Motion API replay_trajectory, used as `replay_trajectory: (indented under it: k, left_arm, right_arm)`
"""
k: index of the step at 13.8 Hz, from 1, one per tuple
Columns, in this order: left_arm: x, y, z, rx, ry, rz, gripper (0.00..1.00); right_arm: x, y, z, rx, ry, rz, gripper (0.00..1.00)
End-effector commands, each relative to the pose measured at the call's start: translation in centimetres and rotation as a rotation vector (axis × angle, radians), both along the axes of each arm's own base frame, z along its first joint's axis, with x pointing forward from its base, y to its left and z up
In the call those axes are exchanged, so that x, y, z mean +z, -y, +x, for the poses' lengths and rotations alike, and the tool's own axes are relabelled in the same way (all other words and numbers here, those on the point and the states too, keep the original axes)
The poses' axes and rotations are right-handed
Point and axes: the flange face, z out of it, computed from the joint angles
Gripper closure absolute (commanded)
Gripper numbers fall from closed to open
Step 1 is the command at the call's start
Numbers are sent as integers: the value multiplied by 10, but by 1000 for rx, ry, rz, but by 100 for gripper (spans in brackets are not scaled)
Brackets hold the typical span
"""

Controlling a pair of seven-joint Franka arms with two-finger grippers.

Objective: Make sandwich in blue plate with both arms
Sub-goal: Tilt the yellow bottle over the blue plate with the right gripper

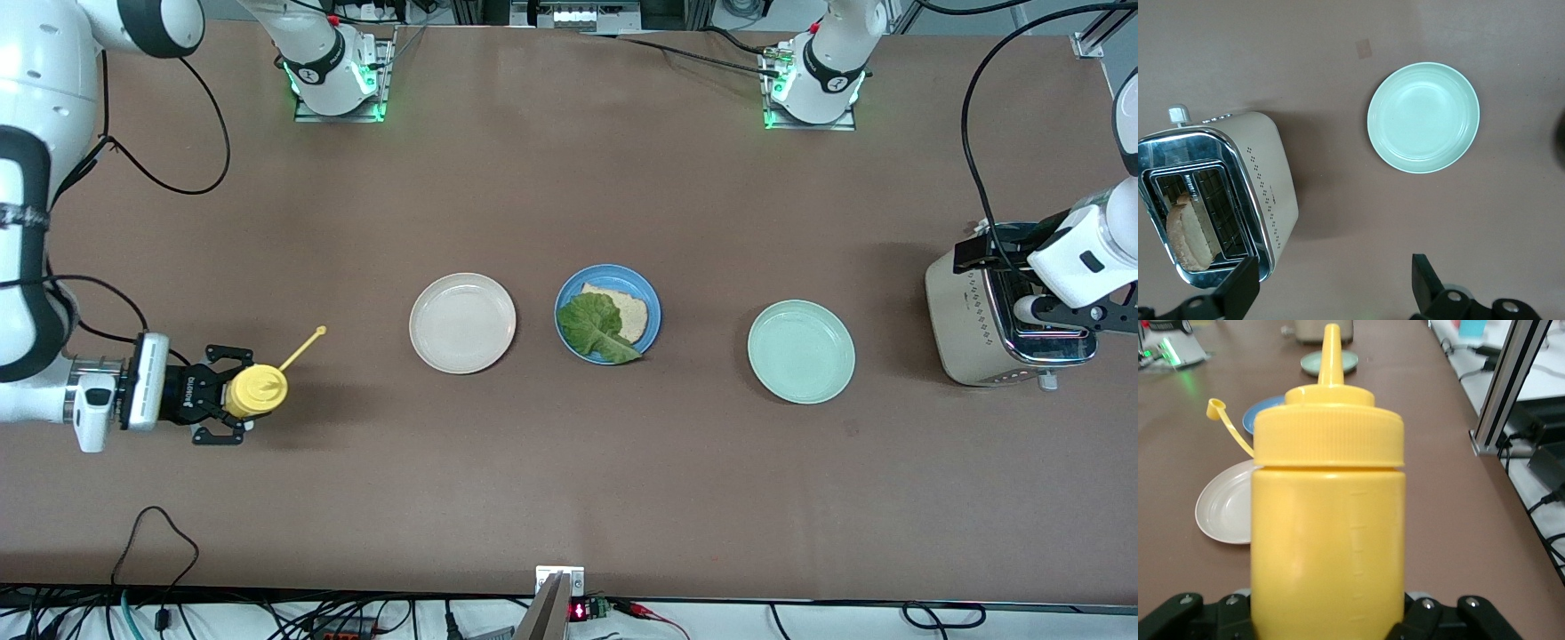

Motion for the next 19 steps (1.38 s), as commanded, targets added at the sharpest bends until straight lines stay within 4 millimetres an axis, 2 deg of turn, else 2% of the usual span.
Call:
replay_trajectory:
  k: [1, 2, 3, 5, 11, 15, 18, 19]
  left_arm:
    - [-29, 12, -11, -56, -50, 121, 0]
    - [-31, 31, -16, -77, -9, 185, 0]
    - [-21, 32, -22, -70, -4, 191, 0]
    - [-6, 29, -22, -65, 2, 190, 0]
    - [-5, 21, -16, -34, 38, 72, 0]
    - [-4, 20, -12, -2, 71, -23, 0]
    - [8, 50, -9, -52, 127, -67, 0]
    - [9, 45, -8, -34, 128, -96, 0]
  right_arm:
    - [39, -26, -6, -37, -21, -139, 66]
    - [47, -38, -6, -47, -30, -194, 65]
    - [55, -52, -6, -62, -40, -242, 65]
    - [72, -95, -9, -75, -46, -351, 65]
    - [98, -208, -29, -100, -31, -583, 65]
    - [96, -290, -56, -121, -10, -759, 65]
    - [97, -342, -77, -170, 32, -842, 65]
    - [96, -362, -87, -189, 51, -882, 65]
